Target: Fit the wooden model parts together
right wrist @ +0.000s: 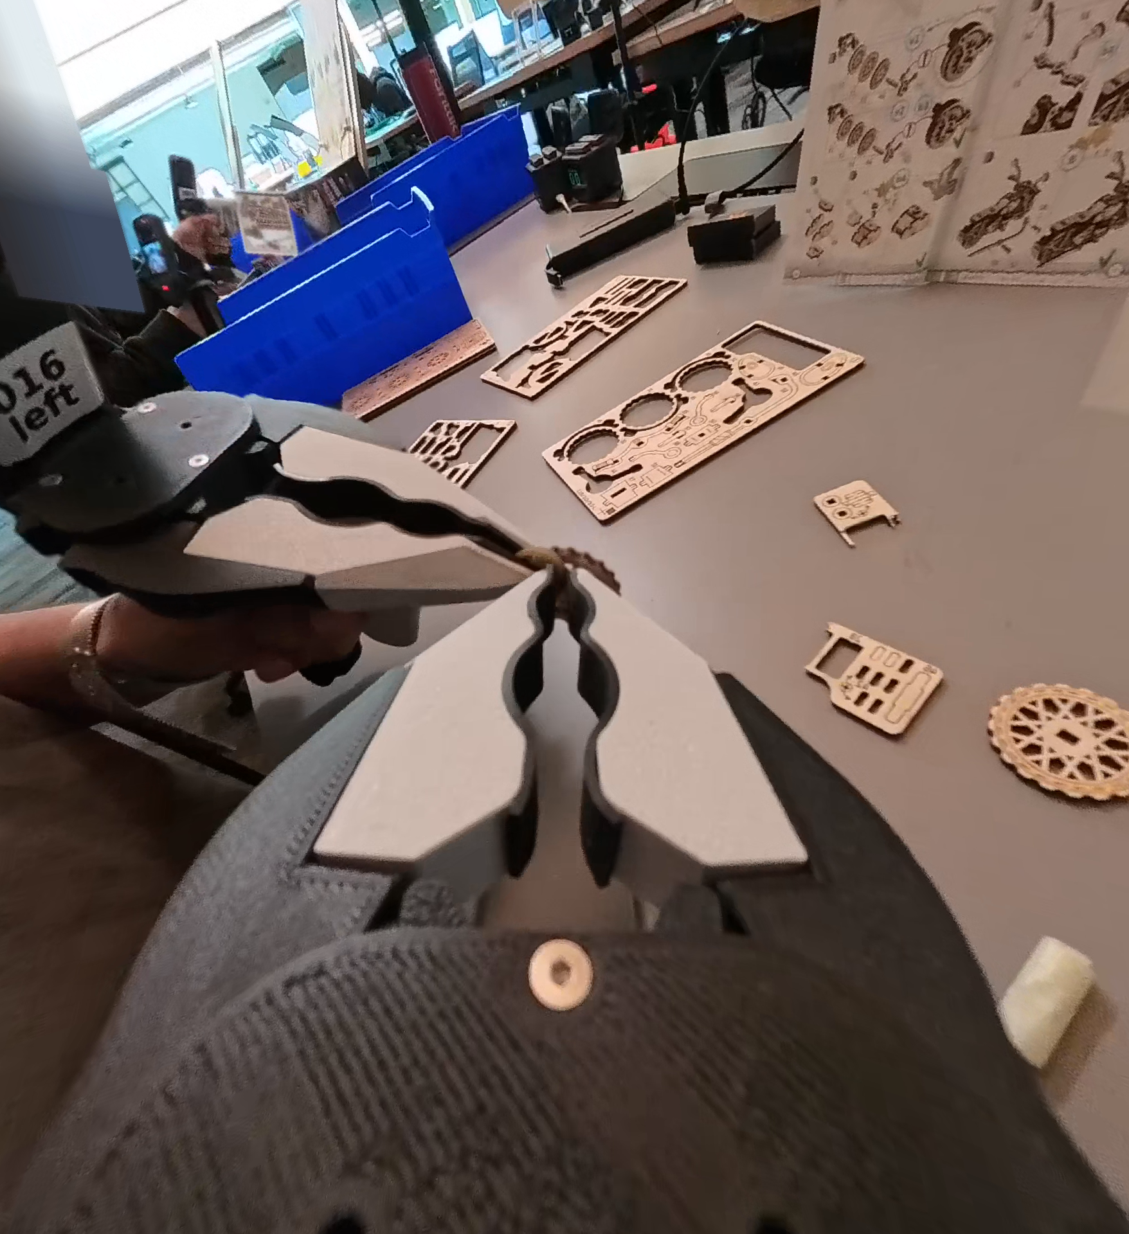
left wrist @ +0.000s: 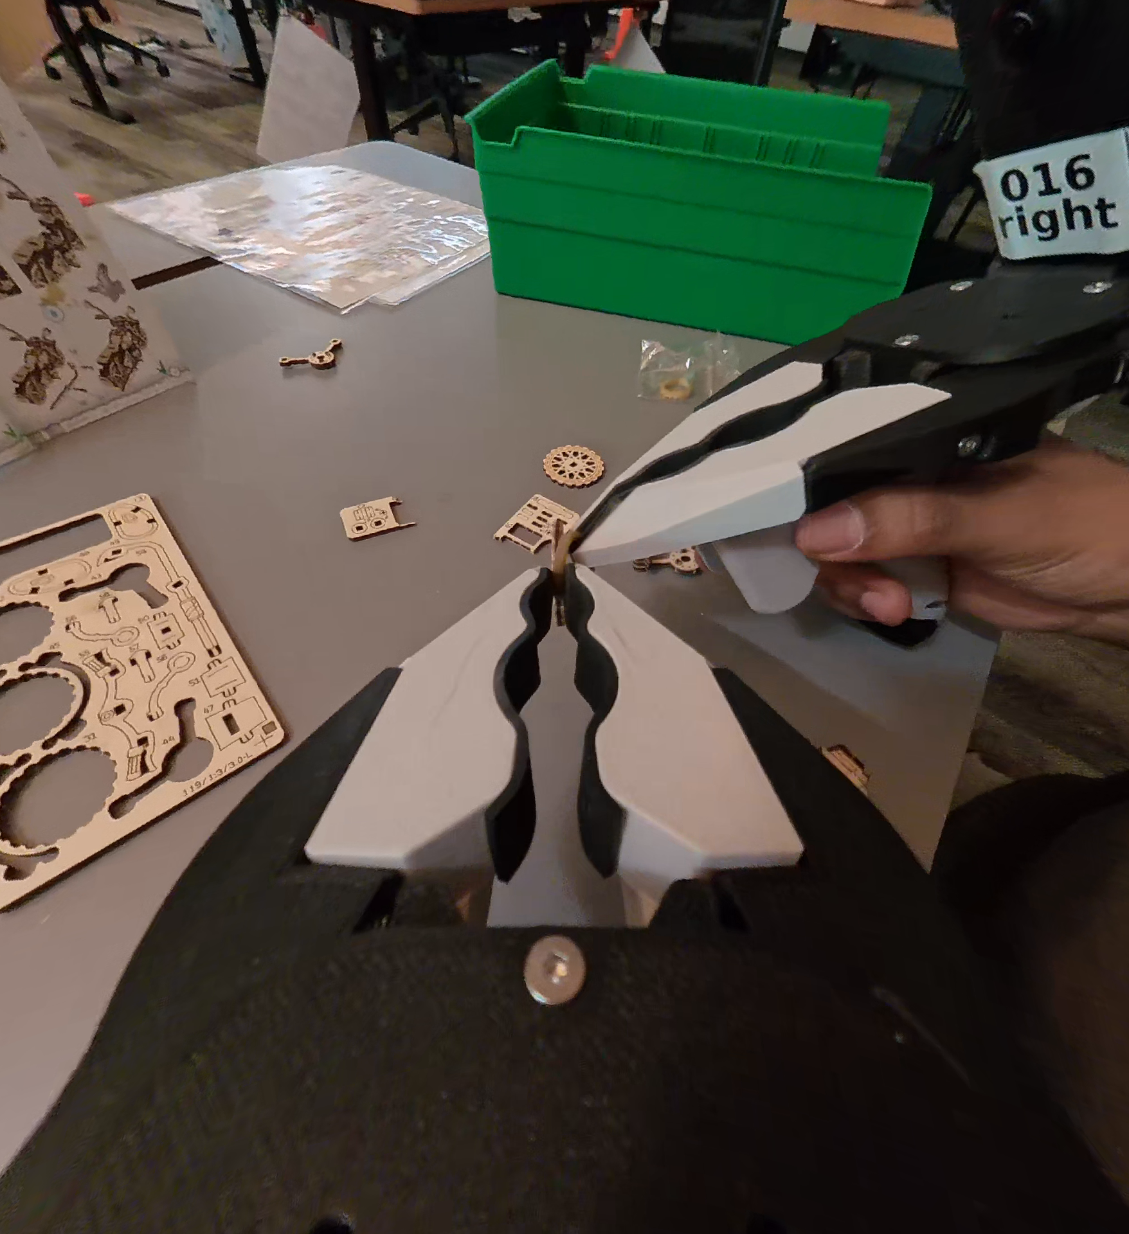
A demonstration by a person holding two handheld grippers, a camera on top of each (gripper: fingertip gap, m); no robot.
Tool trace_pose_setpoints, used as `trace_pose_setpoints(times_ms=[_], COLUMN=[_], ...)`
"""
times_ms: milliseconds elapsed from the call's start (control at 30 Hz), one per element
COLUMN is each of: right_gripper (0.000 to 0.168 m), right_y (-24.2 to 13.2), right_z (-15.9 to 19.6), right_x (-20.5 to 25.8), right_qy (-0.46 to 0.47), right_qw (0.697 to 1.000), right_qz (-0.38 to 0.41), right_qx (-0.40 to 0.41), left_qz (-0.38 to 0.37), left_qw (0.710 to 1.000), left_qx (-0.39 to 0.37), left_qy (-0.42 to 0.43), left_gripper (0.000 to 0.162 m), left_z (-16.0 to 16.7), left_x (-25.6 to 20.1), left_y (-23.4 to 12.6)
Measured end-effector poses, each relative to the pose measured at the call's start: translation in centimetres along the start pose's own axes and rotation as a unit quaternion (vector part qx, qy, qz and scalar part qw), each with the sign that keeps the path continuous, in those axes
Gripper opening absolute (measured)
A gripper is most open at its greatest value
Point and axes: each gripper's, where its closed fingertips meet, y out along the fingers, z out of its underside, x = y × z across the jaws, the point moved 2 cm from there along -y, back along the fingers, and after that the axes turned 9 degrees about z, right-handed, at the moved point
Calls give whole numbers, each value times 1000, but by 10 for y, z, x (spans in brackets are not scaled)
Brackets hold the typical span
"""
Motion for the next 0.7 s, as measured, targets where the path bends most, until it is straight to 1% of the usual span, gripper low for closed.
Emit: trace_pose_setpoints(times_ms=[133, 233, 333, 467, 567, 700], right_gripper=[0, 0, 0, 0, 0, 0], right_y=[-4, -7, -8, -10, -10, -10], right_z=[-4, -7, -8, -8, -7, -9], right_x=[-4, -7, -9, -14, -16, -12], right_qy=[0, -52, -102, -130, -123, -122], right_qw=[1000, 998, 993, 988, 989, 990], right_qz=[4, 30, 62, 80, 76, 69], right_qx=[-4, 4, 14, 29, 36, 29], left_qz=[-11, -3, 1, 5, 18, 23], left_qw=[1000, 1000, 999, 998, 999, 999], left_qx=[8, 14, 19, 20, 5, -39], left_qy=[27, 25, 40, 59, 37, -15], left_gripper=[0, 0, 0, 0, 0, 0], left_z=[0, 0, 0, -1, -4, -13], left_x=[-2, -4, -6, -11, -12, -4], left_y=[1, 1, 1, 0, -1, -7])
